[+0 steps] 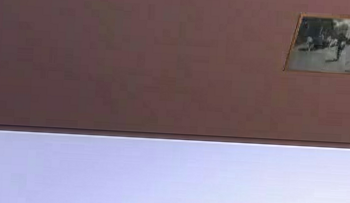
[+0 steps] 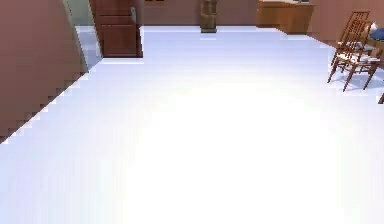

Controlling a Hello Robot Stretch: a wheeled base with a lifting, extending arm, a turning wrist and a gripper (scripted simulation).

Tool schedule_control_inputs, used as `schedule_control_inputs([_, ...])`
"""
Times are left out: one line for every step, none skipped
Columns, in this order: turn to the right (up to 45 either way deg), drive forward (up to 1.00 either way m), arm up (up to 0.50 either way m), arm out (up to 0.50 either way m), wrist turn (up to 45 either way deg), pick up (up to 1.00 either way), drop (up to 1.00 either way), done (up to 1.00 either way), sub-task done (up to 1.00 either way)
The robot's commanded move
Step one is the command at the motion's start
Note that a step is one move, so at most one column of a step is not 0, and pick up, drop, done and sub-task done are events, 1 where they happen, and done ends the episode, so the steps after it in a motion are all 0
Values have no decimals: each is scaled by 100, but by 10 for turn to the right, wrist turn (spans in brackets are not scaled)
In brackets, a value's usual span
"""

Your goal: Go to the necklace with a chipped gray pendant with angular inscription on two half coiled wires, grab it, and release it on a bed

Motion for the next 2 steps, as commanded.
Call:
schedule_control_inputs([450, 0, 0, 0, 0, 0, 0, 0, 0])
schedule_control_inputs([210, 0, 0, 0, 0, 0, 0, 0, 0])
